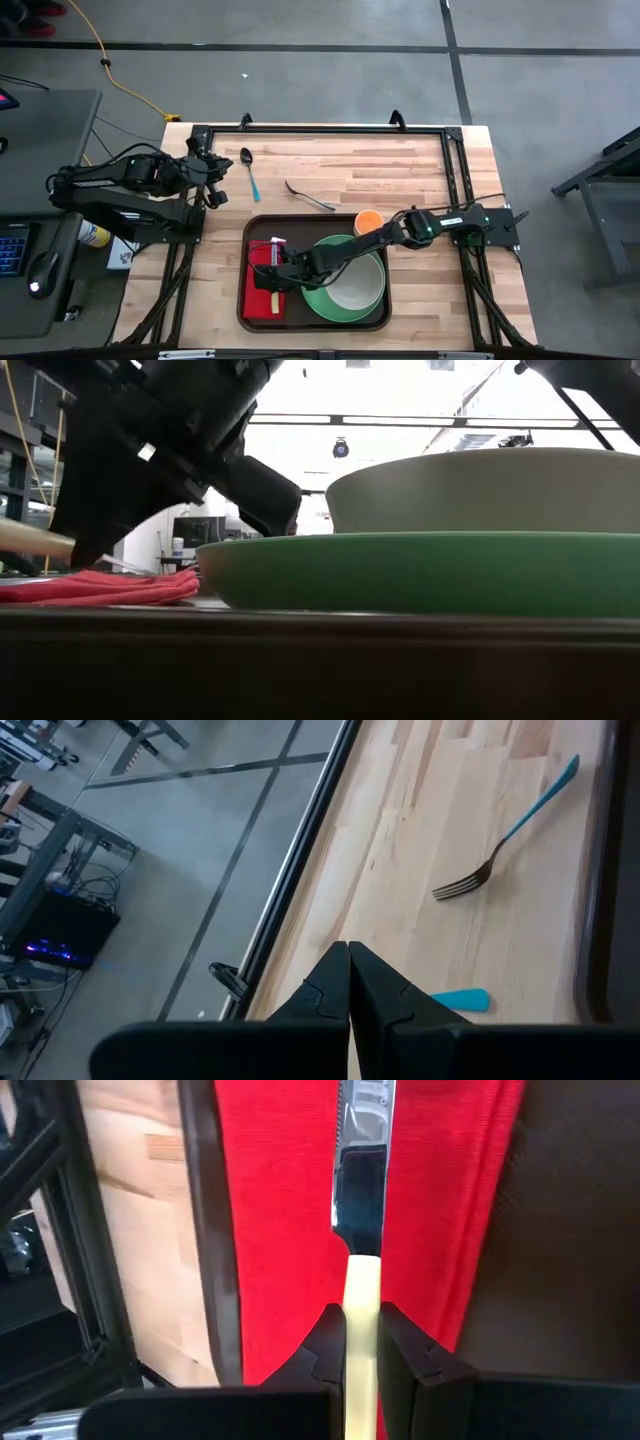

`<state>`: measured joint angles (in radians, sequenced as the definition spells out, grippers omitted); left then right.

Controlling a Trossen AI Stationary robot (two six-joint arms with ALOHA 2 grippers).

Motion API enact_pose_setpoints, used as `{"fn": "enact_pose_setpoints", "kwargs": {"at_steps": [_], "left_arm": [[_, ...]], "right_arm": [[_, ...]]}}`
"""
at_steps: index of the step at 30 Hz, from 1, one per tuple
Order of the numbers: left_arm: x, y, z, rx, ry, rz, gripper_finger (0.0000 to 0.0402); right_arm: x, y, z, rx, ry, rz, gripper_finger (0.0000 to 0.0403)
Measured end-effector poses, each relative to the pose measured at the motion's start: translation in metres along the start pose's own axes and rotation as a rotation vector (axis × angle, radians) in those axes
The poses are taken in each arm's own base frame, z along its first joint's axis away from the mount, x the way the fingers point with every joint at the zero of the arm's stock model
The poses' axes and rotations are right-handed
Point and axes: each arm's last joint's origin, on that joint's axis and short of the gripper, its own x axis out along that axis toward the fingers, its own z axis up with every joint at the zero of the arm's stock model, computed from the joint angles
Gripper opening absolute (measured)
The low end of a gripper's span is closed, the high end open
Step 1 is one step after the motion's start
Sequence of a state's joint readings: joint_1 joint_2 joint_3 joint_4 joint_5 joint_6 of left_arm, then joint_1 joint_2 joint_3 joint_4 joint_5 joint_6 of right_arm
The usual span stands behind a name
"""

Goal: Set up tray
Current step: Put the yellow knife on the red napkin, then put the blue fork on the red napkin

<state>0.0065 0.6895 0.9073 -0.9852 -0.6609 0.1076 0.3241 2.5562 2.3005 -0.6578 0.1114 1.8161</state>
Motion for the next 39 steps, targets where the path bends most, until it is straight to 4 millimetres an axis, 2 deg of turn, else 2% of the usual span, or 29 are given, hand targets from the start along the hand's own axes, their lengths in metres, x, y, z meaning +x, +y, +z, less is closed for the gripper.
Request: {"fn": "enact_pose_setpoints", "kwargs": {"at_steps": [11, 19, 28, 35, 39], "left_arm": [[0.0, 0.0, -0.001, 0.006, 0.007, -0.001, 0.0031], [0.0, 0.0, -0.001, 0.006, 0.008, 0.0, 0.0031], [0.0, 0.0, -0.001, 0.008, 0.011, -0.001, 0.0031], [0.0, 0.0, -0.001, 0.008, 0.011, -0.001, 0.0031], [0.0, 0.0, -0.002, 0.01, 0.013, -0.001, 0.0031]], "right_arm": [[0.006, -0.005, 0.0, 0.012, 0.034, -0.033, 0.0012], [0.006, -0.005, 0.001, 0.002, 0.037, -0.034, 0.006], [0.006, 0.002, 0.001, -0.045, 0.002, 0.043, 0.008], [0.005, 0.021, 0.015, -0.145, -0.077, 0.208, 0.0086], [-0.005, 0.036, 0.03, -0.236, -0.144, 0.292, 0.0083]]}}
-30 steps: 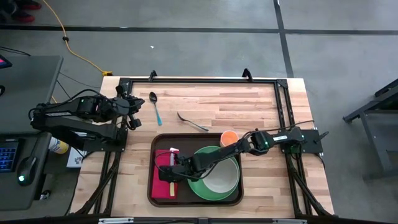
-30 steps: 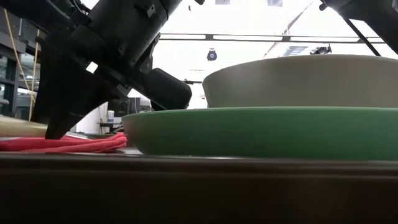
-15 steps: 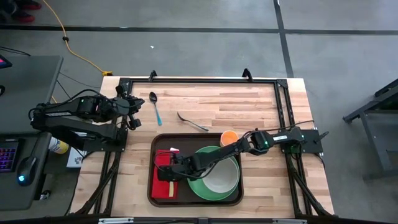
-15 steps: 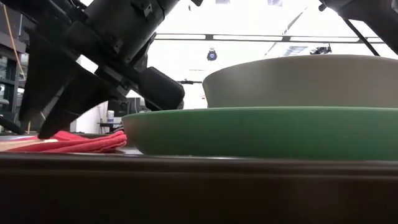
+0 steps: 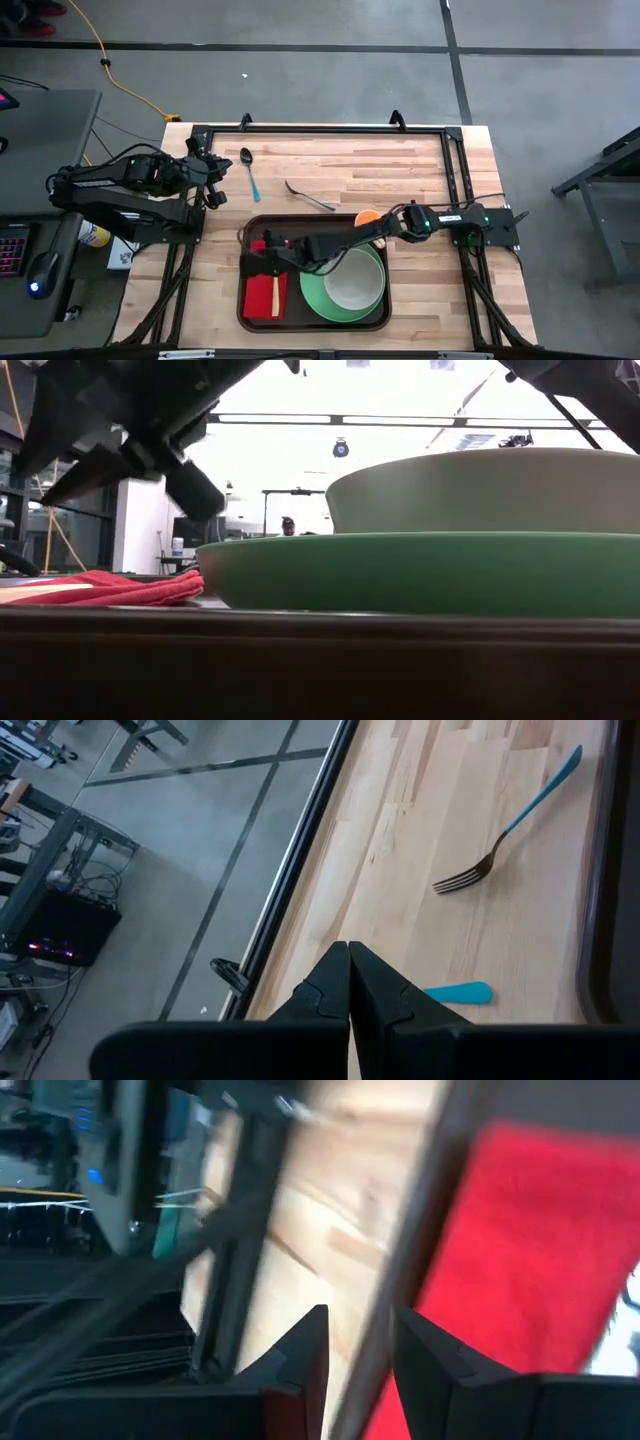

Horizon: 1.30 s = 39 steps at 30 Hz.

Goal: Set up tray
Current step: Put the blue fork on the red napkin

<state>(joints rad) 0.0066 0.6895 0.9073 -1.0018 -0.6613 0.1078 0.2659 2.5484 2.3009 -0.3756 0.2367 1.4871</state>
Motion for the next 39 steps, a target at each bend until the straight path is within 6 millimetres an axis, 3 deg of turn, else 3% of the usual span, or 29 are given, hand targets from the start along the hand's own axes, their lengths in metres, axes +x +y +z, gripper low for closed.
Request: {"fn": "enact_pose_setpoints", "kwargs": {"at_steps": [4, 8, 15, 27, 31, 39], "left_arm": [[0.0, 0.0, -0.002, 0.013, 0.017, -0.001, 0.0031], [0.0, 0.0, -0.003, 0.018, 0.022, -0.002, 0.0031], [0.0, 0.0, -0.002, 0.016, 0.02, -0.002, 0.0031], [-0.001, -0.005, 0.005, 0.045, -0.065, -0.182, 0.0031], [-0.001, -0.007, 0.005, 0.046, -0.078, -0.243, 0.0031], [-0.002, -0.009, 0.008, 0.033, -0.113, -0.35, 0.0031]], "right_arm": [[-0.02, 0.018, 0.026, -0.098, -0.05, 0.022, 0.0083], [-0.046, 0.024, 0.054, -0.189, -0.051, -0.086, 0.0083], [-0.078, 0.002, 0.118, -0.302, 0.091, -0.39, 0.0083], [-0.089, -0.039, 0.215, -0.593, 0.332, -0.472, 0.0083], [-0.087, -0.05, 0.231, -0.724, 0.411, -0.445, 0.0083], [-0.065, -0.07, 0.23, -0.976, 0.53, -0.414, 0.0114]]}}
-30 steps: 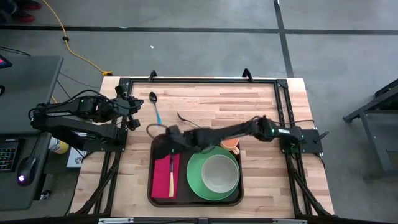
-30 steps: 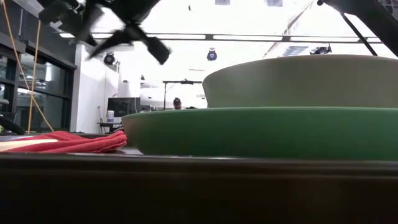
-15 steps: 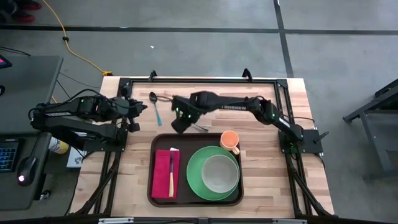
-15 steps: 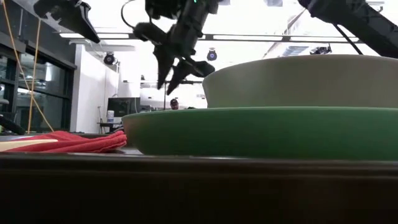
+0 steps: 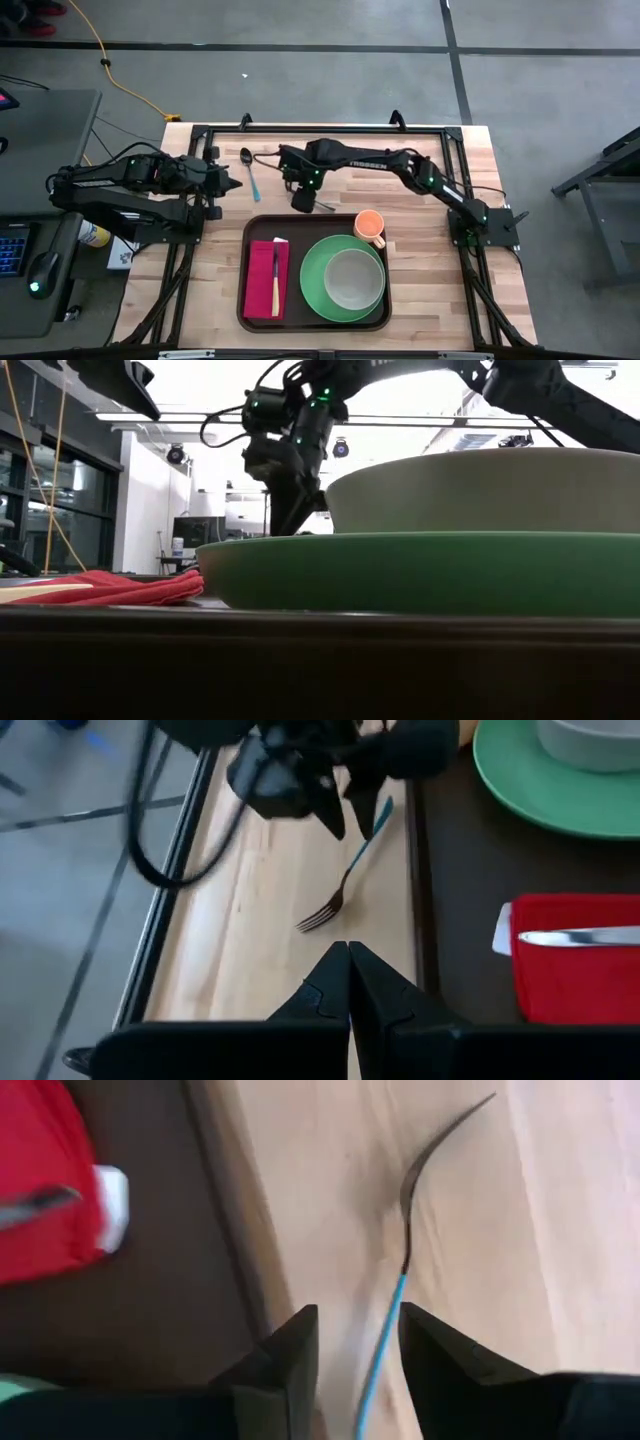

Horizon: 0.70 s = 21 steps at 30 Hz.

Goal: Set up tray
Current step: Put the blue fork on the red napkin

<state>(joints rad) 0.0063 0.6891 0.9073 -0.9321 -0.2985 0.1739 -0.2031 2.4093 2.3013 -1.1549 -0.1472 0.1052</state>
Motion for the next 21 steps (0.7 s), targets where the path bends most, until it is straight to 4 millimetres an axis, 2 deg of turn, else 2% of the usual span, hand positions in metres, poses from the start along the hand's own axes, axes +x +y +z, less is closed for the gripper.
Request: {"fn": "enact_pose_setpoints", "kwargs": {"at_steps": [5, 12, 18, 21], "left_arm": [[0.0, 0.0, 0.0, -0.069, -0.003, 0.0, 0.0031], [0.0, 0.0, 0.001, -0.111, -0.007, 0.001, 0.0031], [0.0, 0.0, 0.001, -0.114, -0.007, 0.001, 0.0031], [0.0, 0.0, 0.001, -0.127, -0.006, 0.006, 0.0031]], "right_arm": [[0.016, -0.007, 0.002, -0.074, 0.005, -0.046, 0.0152], [0.042, -0.018, 0.004, -0.059, 0.007, -0.039, 0.02], [0.067, -0.021, 0.001, -0.057, 0.047, -0.053, 0.0202], [0.072, -0.022, 0.001, -0.053, 0.049, -0.053, 0.0194]]}}
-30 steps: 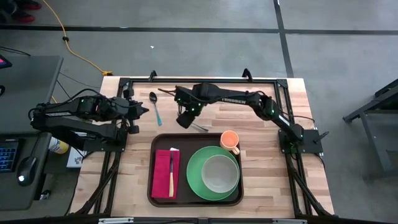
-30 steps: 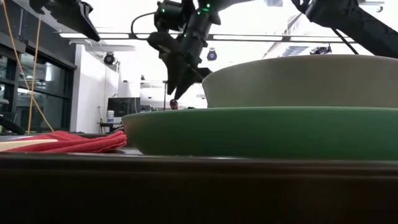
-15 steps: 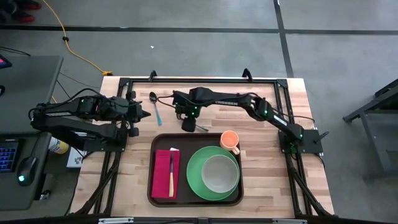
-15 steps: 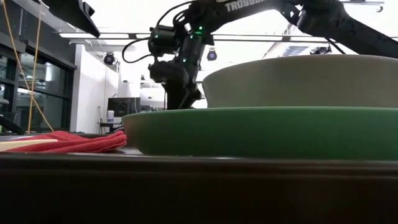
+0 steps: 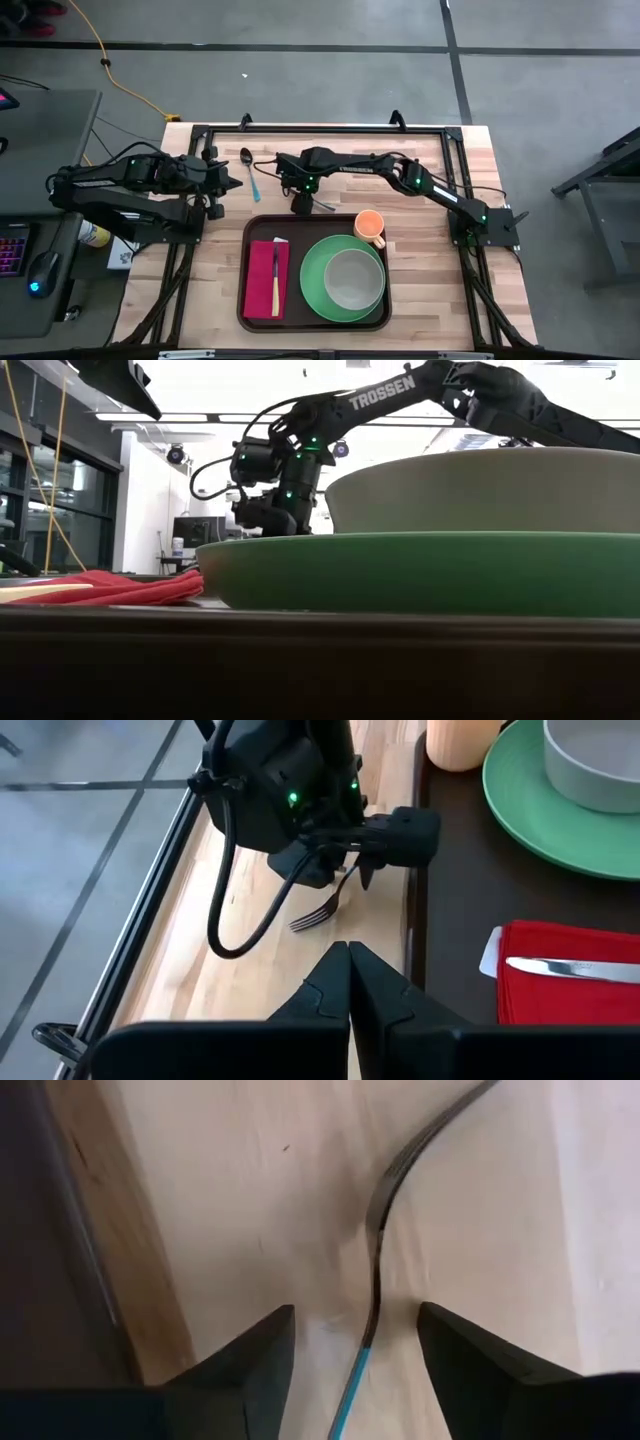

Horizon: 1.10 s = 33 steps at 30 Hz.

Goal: Set up tray
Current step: Put the blue fork on the red napkin

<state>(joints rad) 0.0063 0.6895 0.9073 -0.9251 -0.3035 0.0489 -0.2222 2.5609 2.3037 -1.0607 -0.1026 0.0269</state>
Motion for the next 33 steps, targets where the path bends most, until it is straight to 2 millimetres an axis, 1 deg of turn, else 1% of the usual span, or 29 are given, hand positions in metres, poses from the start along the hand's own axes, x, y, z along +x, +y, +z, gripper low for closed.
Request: {"fn": "enact_pose_setpoints", "kwargs": {"at_steps": [5, 13, 16, 18, 21, 22, 25, 28, 33], "left_arm": [[0.0, 0.0, 0.0, -0.001, 0.002, 0.002, 0.0031], [0.0, 0.0, -0.002, 0.008, 0.024, 0.002, 0.0031], [0.0, 0.0, -0.003, 0.011, 0.025, 0.002, 0.0031], [0.0, 0.0, -0.003, 0.013, 0.028, 0.002, 0.0031], [0.0, 0.0, -0.004, 0.021, 0.043, 0.004, 0.0031], [0.0, 0.0, -0.005, 0.027, 0.049, 0.004, 0.0031], [0.0, 0.0, -0.006, 0.043, 0.065, 0.002, 0.0031], [0.0, 0.0, -0.007, 0.046, 0.074, 0.001, 0.0031], [0.0, 0.0, -0.007, 0.058, 0.07, 0.001, 0.0031]], "right_arm": [[0.006, 0.0, 0.0, 0.031, 0.003, -0.044, 0.0168], [0.009, 0.002, 0.001, 0.095, -0.014, -0.078, 0.0093], [0.019, 0.004, -0.002, 0.133, -0.013, -0.072, 0.007], [0.031, 0.005, -0.008, 0.171, 0.001, -0.061, 0.0053], [0.047, 0.007, -0.019, 0.231, 0.015, -0.043, 0.0015], [0.05, 0.009, -0.021, 0.235, 0.017, -0.04, 0.0008], [0.055, 0.016, -0.025, 0.247, 0.017, -0.058, 0.0003], [0.049, 0.019, -0.023, 0.239, 0.006, -0.08, 0.0001], [0.018, 0.019, -0.011, 0.257, -0.045, -0.091, 0.0]]}}
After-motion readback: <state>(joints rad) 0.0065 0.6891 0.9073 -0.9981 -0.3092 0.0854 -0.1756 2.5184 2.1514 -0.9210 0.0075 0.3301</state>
